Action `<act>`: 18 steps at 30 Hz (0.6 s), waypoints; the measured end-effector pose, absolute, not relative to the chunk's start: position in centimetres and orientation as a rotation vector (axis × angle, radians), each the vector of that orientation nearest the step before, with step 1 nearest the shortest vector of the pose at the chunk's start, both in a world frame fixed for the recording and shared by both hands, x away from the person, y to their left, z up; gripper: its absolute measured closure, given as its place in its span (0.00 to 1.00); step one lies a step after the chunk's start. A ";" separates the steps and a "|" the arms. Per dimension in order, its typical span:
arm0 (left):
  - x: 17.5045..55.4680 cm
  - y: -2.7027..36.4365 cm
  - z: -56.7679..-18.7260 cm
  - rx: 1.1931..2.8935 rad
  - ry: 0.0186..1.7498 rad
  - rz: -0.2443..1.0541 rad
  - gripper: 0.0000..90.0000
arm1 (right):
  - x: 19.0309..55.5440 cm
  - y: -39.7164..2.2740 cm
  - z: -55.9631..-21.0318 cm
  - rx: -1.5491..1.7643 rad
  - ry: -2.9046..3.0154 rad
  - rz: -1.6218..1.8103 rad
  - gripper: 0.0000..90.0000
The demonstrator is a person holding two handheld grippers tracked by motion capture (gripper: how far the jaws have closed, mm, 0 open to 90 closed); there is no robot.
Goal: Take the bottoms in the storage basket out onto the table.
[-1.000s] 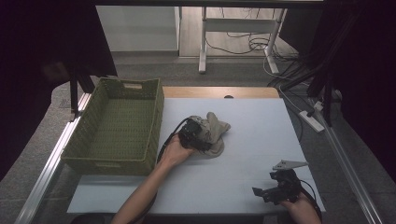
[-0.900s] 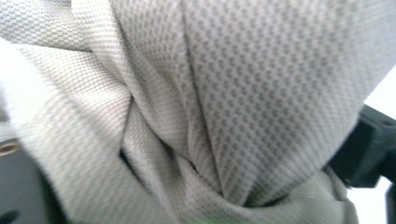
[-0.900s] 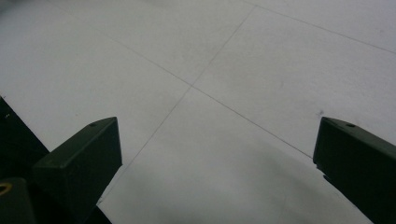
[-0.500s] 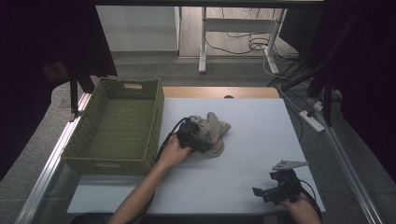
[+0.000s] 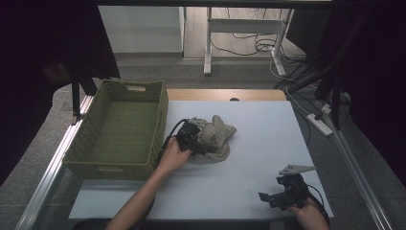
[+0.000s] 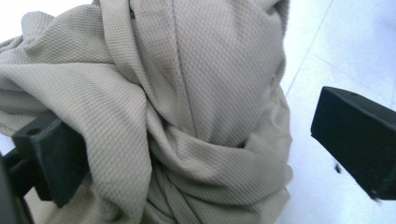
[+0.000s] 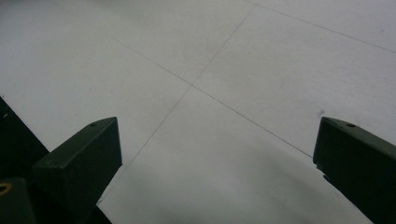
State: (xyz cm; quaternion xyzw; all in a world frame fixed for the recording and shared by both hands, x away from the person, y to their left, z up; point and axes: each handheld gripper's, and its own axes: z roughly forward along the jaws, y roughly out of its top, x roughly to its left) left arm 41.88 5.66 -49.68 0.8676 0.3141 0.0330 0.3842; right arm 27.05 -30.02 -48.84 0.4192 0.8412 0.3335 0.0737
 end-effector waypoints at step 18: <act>40.5 6.6 -48.2 2.208 0.802 0.076 0.00 | 27.0 -30.0 -48.8 1.253 2.526 1.001 0.01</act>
